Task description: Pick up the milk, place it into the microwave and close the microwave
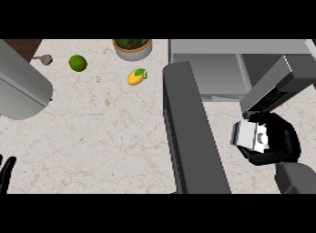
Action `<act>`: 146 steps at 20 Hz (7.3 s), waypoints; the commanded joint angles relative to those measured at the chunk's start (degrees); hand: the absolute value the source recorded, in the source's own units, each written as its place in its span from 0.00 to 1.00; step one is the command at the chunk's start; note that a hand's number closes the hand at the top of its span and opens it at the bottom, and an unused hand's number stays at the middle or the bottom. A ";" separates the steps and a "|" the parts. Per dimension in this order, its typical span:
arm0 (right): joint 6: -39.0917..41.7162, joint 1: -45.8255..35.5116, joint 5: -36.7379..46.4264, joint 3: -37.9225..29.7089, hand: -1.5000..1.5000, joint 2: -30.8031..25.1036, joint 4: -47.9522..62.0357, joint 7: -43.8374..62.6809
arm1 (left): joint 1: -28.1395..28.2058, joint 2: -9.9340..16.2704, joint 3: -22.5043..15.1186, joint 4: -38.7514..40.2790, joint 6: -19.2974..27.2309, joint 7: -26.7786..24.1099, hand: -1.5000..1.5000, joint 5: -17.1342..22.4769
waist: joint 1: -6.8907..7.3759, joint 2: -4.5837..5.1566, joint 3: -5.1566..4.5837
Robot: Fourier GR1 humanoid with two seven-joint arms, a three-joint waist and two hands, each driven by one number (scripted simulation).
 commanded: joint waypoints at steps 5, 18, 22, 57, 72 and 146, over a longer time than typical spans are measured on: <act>-5.99 -2.96 4.09 0.36 1.00 -0.64 -9.21 8.92 | 0.94 0.35 2.21 -2.85 -0.76 3.42 0.00 2.42 | -0.08 -0.04 -0.02; -14.56 -28.24 11.66 -1.59 1.00 7.05 16.64 13.22 | -1.03 0.76 5.93 2.66 -3.23 0.29 0.00 3.63 | 1.21 0.47 0.04; -14.58 -34.68 12.67 -3.38 1.00 7.18 25.30 11.32 | 0.82 0.24 5.79 1.36 -5.06 -0.39 0.00 3.74 | 1.45 0.52 0.05; -52.39 -54.68 21.54 -4.94 0.00 2.20 49.95 9.83 | -11.31 3.30 2.99 7.27 -5.65 0.37 0.00 -2.47 | 10.42 4.92 0.14; -41.45 -55.79 19.39 -7.34 0.00 5.41 50.92 12.78 | -15.58 2.79 -0.21 7.67 -4.45 2.29 0.00 -5.49 | 10.46 5.24 0.51; -2.04 1.02 12.38 -5.30 0.00 1.61 3.68 1.47 | -39.87 -0.77 -36.25 52.50 2.82 -0.49 1.00 -22.45 | -3.97 -0.74 -0.26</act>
